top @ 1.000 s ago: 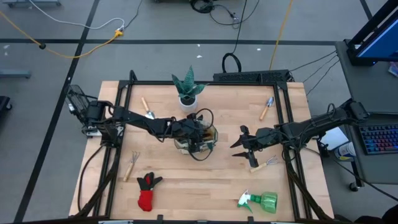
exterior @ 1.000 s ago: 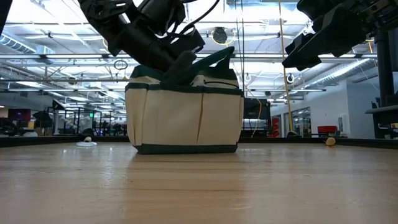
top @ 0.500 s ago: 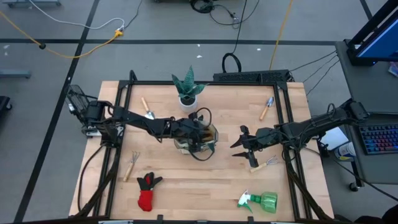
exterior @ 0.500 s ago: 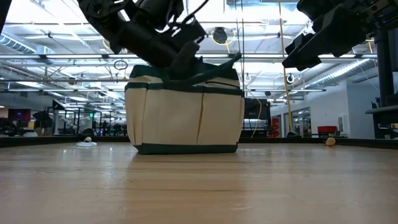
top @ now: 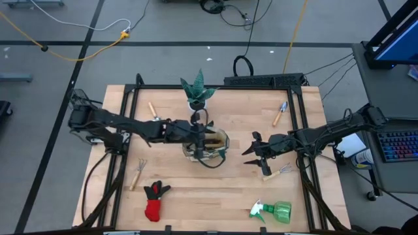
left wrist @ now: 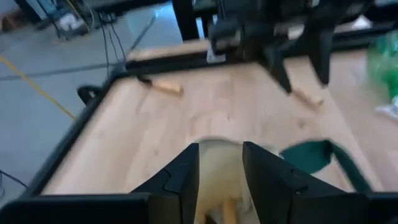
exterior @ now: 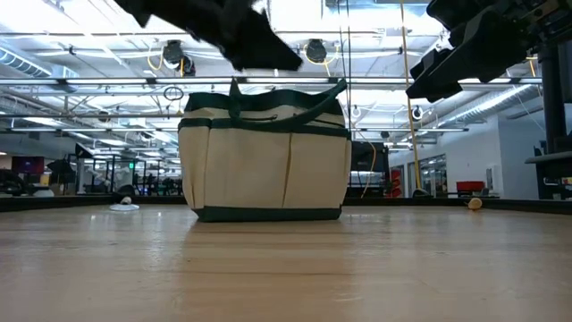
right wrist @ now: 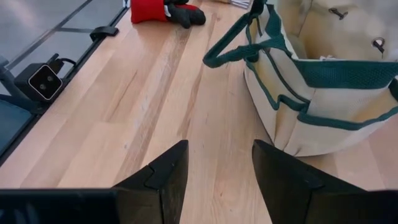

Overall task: Pick & Place Garden tools in Gardening bag
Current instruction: Put the left trowel into the gardening bag

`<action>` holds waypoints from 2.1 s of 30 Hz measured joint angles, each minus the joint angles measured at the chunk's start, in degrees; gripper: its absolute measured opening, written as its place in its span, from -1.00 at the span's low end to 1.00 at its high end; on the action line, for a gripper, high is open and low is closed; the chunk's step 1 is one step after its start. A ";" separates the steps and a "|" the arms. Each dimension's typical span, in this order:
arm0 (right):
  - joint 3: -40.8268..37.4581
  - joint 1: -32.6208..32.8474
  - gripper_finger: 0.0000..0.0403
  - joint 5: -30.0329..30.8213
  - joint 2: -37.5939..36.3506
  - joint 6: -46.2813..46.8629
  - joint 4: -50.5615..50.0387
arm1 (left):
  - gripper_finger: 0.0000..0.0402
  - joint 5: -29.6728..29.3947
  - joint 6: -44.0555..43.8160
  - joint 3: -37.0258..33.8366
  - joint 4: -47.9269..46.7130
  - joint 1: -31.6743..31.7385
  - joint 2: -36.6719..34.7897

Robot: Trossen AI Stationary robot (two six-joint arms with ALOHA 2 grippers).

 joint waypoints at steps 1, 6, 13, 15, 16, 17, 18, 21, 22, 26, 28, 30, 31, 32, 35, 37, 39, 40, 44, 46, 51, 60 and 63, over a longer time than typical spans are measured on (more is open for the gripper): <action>0.00 -0.02 -0.16 0.00 0.00 0.00 -0.01 | -0.36 -0.07 0.05 0.06 -1.24 -0.14 -1.20; 0.00 -0.01 -0.16 0.01 0.00 0.00 0.00 | -0.36 -2.13 0.17 0.07 -11.83 -0.62 -7.30; 0.00 -0.02 -0.16 0.00 0.00 0.00 0.00 | -0.36 -5.20 -0.24 0.04 -29.31 -1.02 -14.12; 0.00 -0.02 -0.16 0.00 -0.02 0.00 0.00 | -0.36 -7.10 -0.12 0.07 -35.06 -1.00 -15.80; 0.00 -0.02 -0.16 0.00 -0.02 0.00 0.00 | -0.36 -7.93 -0.01 0.03 -38.25 -0.98 -16.64; 0.00 -0.02 -0.16 0.00 -0.02 0.00 0.00 | -0.36 -8.75 0.04 0.02 -40.61 -0.98 -17.19; 0.00 0.00 -0.16 0.00 -0.02 0.00 0.00 | -0.36 -9.34 -0.11 0.07 -42.58 -0.85 -17.64; 0.00 0.00 -0.16 0.00 -0.04 0.00 0.19 | -0.36 -10.97 -1.44 0.00 -50.99 -0.37 -19.07; 0.00 -0.01 -0.16 0.00 -0.02 0.00 0.16 | -0.36 -11.21 -2.13 0.04 -52.26 -0.10 -19.15; 0.00 0.00 -0.16 0.00 -0.04 0.00 0.22 | -0.36 -11.39 -3.69 0.01 -59.60 0.94 -19.54; 0.00 -0.02 -0.16 0.00 -0.04 0.00 0.31 | -0.36 -11.38 -3.54 0.07 -62.15 1.67 -19.34; 0.00 -0.01 -0.16 0.00 -0.04 0.00 0.42 | -0.36 -11.33 -3.36 0.02 -65.50 2.78 -19.31; 0.00 -0.01 -0.16 0.00 -0.04 0.00 0.37 | -0.36 -11.36 -3.36 0.02 -66.20 3.48 -19.40; 0.00 0.00 -0.16 0.00 -0.04 0.00 0.39 | -0.36 -11.36 -3.36 0.04 -67.01 4.30 -19.40; 0.00 -0.01 -0.16 0.00 -0.04 0.00 0.41 | -0.36 -9.70 -2.85 0.04 -69.30 7.12 -19.32; 0.00 -0.02 -0.16 0.00 -0.04 0.00 0.41 | -0.36 -7.77 -1.89 0.04 -69.71 9.38 -19.33; 0.00 -0.01 -0.16 0.00 -0.04 0.00 0.41 | -0.36 -5.99 -1.16 0.04 -70.29 11.50 -19.31; 0.00 -0.01 -0.16 0.00 -0.04 0.00 0.41 | -0.36 -5.17 -0.75 0.04 -70.30 12.60 -19.19; 0.00 0.00 -0.16 0.00 -0.04 0.00 0.41 | -0.36 -3.91 0.55 0.04 -70.97 16.39 -18.76; 0.00 -0.02 -0.16 0.00 -0.04 0.00 0.40 | -0.36 -3.90 1.83 0.04 -70.99 18.12 -18.57; 0.00 -0.01 -0.16 0.00 -0.04 0.00 0.40 | -0.36 -3.89 6.16 0.04 -71.17 21.86 -17.91; 0.00 -0.02 -0.16 0.00 -0.04 0.00 0.40 | -0.36 -3.75 15.79 0.07 -71.46 28.87 -11.94; 0.00 -0.02 -0.16 0.00 -0.04 0.00 0.41 | -0.36 -3.81 19.44 0.07 -71.52 30.95 -9.31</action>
